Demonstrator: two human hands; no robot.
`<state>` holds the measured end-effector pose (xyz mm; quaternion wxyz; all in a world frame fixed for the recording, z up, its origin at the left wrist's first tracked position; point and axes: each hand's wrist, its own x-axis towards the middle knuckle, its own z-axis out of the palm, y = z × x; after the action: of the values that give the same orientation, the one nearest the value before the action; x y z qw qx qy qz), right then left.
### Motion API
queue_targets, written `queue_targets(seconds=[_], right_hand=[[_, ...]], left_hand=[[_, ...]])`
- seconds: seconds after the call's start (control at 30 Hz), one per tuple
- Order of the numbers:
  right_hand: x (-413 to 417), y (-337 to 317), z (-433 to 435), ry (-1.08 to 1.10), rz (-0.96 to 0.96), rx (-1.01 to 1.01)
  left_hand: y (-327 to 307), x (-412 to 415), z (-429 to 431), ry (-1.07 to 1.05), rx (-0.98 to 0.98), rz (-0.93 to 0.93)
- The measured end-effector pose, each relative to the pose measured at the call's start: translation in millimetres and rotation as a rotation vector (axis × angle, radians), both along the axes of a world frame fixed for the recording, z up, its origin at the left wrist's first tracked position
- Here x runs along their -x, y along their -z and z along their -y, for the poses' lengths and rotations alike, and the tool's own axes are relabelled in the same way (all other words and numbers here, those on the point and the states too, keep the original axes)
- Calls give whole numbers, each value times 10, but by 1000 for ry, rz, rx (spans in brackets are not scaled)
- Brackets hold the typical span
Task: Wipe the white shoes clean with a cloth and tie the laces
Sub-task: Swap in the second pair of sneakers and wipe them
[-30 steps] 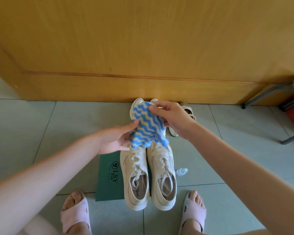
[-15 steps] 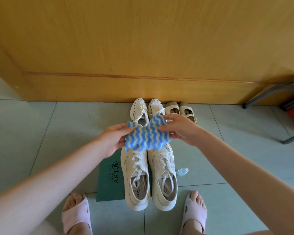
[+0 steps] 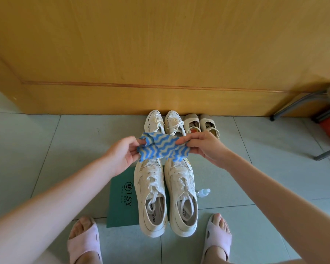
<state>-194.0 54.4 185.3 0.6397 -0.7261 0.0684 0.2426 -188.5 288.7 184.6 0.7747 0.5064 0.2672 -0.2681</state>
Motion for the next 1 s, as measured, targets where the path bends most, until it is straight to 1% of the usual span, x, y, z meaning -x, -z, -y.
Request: queue_targets(seconds=[0.07,0.13,0.23,0.3,0.37,0.4,0.47,0.53,0.6,0.67,0.73,0.77,0.87,1.0], right_hand=[[12,-35,-15,67,-2,-45],[20,-70,-62,137,5,-44],[11,-24,-146,231,120,108],[5,15,-179,288,188,128],[1,36,-177,309,235,189],[4,33,-169,300,261,250],[7,27,-156,224,322,377],[11,22,-163,108,339,414],[22,-7,-175,9,326,391],[33,-58,-192,-66,311,335],[31,-106,-207,-123,277,234],[26,-132,-214,-146,254,192],[18,-195,-206,-193,202,126],[18,-256,-184,-175,128,-1]], left_hand=[[2,-7,7,-24,-4,-30],[46,-28,18,-46,-64,-20],[79,-30,64,-53,-140,88],[73,-25,77,-28,-161,169],[73,-32,53,40,-146,217],[86,-35,29,108,-178,241],[149,-36,-33,269,-365,294],[216,-44,-91,335,-527,314],[208,-47,-111,324,-550,308],[177,-62,-102,351,-562,364],[126,-61,-73,477,-566,466],[94,-54,-50,556,-532,500],[83,-36,1,706,-448,560],[71,-38,-27,725,-437,558]])
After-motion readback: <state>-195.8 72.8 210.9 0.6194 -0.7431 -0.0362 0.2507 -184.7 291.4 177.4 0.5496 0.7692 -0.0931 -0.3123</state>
